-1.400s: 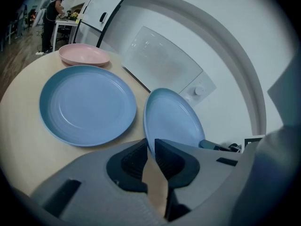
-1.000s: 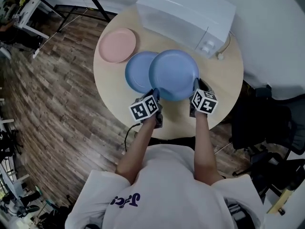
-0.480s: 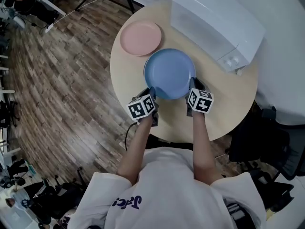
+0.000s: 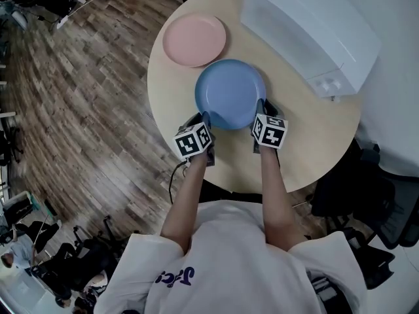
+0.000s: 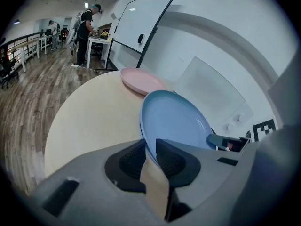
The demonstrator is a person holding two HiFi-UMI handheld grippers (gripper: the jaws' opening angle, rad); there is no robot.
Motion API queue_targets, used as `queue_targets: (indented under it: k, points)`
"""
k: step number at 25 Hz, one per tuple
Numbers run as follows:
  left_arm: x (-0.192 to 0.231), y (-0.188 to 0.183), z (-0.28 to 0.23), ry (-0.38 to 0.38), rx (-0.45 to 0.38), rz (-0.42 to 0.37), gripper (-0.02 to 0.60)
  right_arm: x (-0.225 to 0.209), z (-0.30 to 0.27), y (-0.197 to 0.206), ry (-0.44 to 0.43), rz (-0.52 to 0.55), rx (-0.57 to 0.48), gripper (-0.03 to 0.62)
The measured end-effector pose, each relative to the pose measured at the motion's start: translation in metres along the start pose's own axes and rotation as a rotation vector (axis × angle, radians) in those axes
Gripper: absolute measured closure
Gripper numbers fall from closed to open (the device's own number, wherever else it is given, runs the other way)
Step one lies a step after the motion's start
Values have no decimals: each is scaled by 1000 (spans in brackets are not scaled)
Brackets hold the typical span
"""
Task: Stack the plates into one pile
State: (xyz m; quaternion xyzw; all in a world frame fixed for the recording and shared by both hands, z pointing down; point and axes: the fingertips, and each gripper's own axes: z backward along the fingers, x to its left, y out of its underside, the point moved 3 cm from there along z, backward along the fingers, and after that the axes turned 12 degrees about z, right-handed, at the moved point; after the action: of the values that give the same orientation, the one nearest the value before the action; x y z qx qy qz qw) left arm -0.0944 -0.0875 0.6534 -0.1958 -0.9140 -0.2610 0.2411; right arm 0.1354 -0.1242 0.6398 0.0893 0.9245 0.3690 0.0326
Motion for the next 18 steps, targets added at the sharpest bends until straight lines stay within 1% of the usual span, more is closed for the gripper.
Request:
queue_targets:
  k: [6,11,12,13,14,15,16,18]
  points:
    - [0,0,-8,-1,18,-48,499,-2,-6,7,31,13,38,543]
    - [0,-5,-7,-6,-22,-84,497,0,-9,11,23,36,54,535]
    - [0,-7,-7,-2,-33,-89,497,1,-10,11,10,45,53,506]
    - [0,-9,-6,4,-40,-90,487,4,-11,11,-7,55,50,452]
    - [1,-10,-6,12,-44,-85,443,6,-12,10,-23,64,47,384]
    - [2,-12,-5,22,-48,-74,386,8,-13,9,-34,72,42,359]
    - [3,-14,-4,32,-52,-62,363,9,-12,8,-39,77,37,355]
    - [7,-18,-1,49,-66,-43,348,9,-9,6,-38,77,20,341]
